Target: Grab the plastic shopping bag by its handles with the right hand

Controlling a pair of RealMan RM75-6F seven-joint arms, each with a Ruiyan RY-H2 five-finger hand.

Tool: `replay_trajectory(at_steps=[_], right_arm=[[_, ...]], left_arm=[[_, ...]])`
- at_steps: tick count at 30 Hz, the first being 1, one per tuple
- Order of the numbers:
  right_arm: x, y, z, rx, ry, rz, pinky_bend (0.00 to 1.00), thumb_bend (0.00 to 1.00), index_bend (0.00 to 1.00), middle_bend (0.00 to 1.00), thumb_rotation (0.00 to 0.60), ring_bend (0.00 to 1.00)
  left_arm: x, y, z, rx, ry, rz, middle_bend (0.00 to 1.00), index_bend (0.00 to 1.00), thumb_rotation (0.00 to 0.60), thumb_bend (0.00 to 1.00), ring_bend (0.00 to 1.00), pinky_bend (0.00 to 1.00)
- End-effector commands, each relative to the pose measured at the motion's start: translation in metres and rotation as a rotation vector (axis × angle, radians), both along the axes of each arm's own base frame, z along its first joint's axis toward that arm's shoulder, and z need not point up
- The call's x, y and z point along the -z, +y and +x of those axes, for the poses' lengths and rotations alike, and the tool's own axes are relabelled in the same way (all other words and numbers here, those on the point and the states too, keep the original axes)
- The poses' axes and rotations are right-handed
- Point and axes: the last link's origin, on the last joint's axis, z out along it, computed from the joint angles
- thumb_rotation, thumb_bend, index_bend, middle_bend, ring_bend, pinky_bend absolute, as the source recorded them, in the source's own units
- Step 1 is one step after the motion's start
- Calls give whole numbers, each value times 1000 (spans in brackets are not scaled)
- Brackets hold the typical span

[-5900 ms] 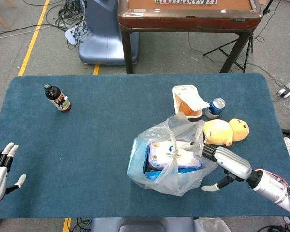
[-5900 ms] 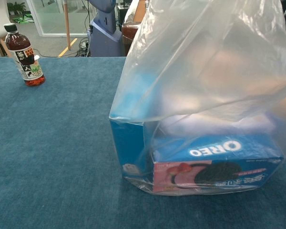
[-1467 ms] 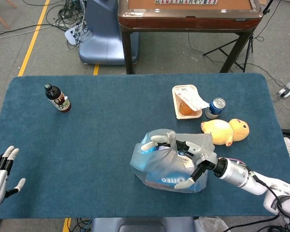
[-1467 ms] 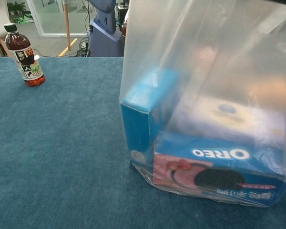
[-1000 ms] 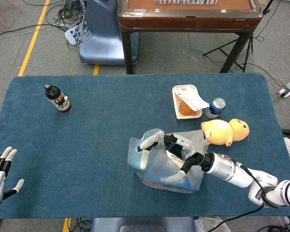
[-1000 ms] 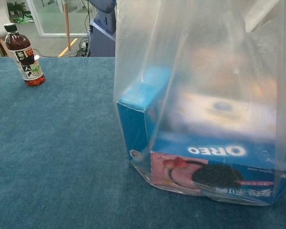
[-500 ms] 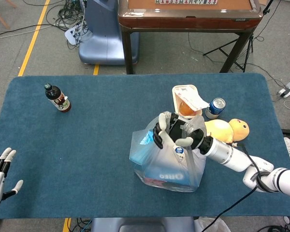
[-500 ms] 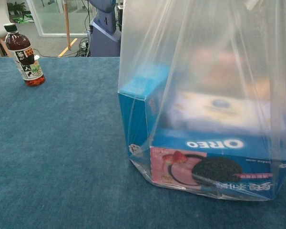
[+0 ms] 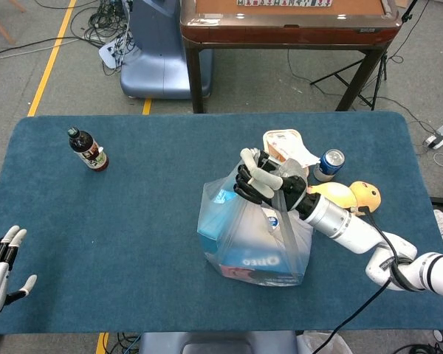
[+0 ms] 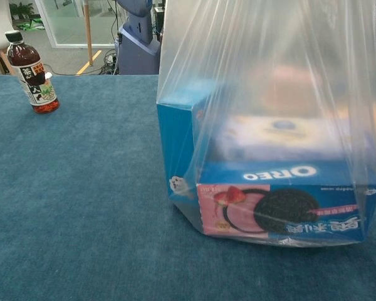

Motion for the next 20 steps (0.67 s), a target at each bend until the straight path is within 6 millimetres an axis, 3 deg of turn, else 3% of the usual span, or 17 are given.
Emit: replay_trajectory(at_steps=[1, 10, 20], right_arm=[[-9, 4, 10, -42, -22, -16, 891, 707, 735, 811, 600, 831], [-39, 10, 46, -149, -63, -77, 892, 709, 735, 812, 600, 832], [-47, 8, 74, -181, -51, -93, 892, 709, 735, 812, 600, 832]], left_arm=[[0, 0, 1, 3, 0, 2, 68, 75, 600, 227, 114, 0], [1, 2, 3, 4, 3, -1, 68, 76, 600, 227, 114, 0], [0, 1, 2, -2, 4, 5, 68, 76, 600, 227, 114, 0]])
